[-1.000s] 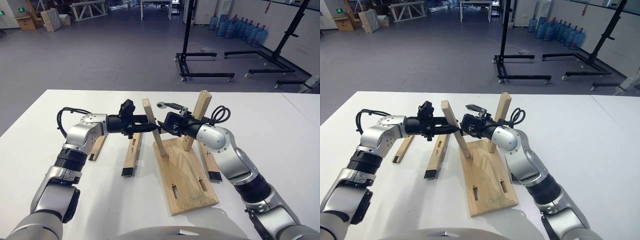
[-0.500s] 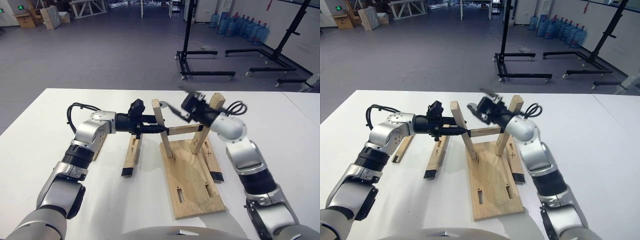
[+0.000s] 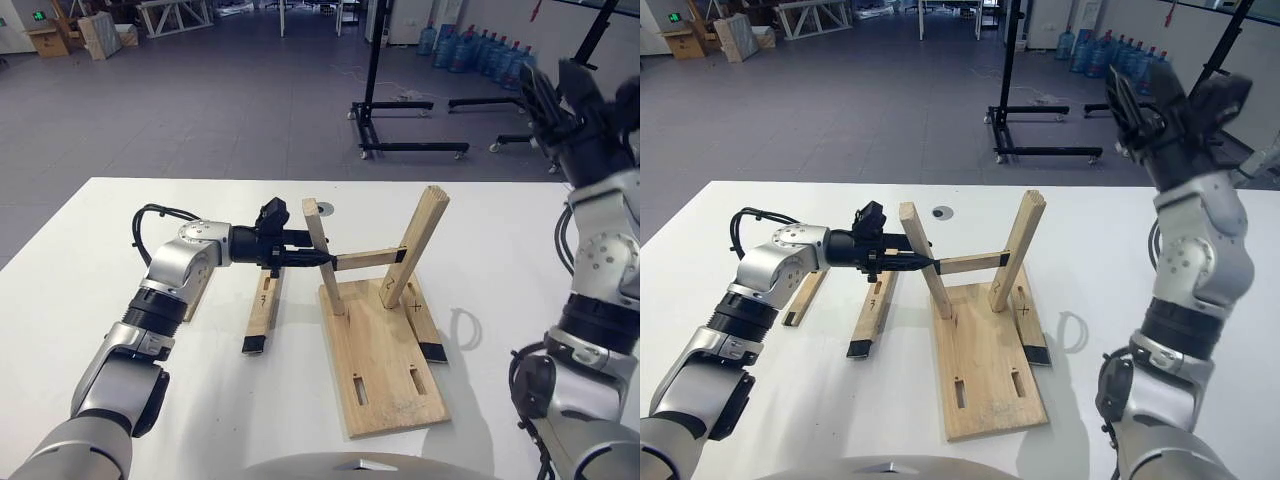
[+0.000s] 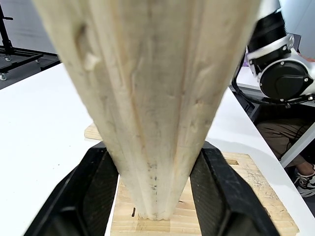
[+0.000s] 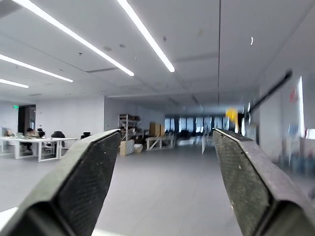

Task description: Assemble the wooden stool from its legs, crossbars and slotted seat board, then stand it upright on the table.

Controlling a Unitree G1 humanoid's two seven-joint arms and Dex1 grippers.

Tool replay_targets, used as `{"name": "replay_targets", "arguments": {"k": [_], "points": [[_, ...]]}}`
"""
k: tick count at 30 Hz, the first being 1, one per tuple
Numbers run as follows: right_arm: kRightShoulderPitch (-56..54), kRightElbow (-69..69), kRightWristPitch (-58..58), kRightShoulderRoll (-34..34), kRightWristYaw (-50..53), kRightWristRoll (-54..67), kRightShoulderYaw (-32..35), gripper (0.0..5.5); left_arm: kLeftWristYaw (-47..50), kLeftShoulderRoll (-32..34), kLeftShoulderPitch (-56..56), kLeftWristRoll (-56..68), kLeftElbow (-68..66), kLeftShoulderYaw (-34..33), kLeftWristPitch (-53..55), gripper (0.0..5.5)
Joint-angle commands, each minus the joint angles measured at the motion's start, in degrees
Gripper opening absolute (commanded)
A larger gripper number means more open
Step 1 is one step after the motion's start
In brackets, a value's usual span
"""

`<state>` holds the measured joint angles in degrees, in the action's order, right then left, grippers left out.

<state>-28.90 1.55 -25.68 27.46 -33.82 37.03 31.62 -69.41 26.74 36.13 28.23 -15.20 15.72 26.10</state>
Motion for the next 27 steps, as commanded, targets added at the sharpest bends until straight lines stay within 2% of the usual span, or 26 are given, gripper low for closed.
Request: {"name": "replay_targets", "arguments": {"k": [1, 6, 20, 27], "points": [[9.00, -0.13, -5.48, -3.93, -3.15, 4.34, -3.97, 3.41, 0.15, 1.76, -4.50, -5.64, -2.60, 3.86, 2.67, 2.01], [9.76, -2.26, -4.54, -8.42, -2.75, 3.55, -9.48, 3.41, -0.52, 1.88, -3.92, -5.94, -3.12, 4.50, 2.49, 2.01], [11.47, 1.42, -3.18, -6.72, -8.07, 2.95, -15.36, 3.41, -2.91, 1.17, 0.77, -7.06, -4.91, 5.52, 2.31, 2.01], [7.12, -7.89, 5.36, -7.91, -0.51, 0.61, -9.41, 3.41, -4.04, 1.06, 2.04, -7.24, -5.62, 4.83, 2.07, 2.00]]}}
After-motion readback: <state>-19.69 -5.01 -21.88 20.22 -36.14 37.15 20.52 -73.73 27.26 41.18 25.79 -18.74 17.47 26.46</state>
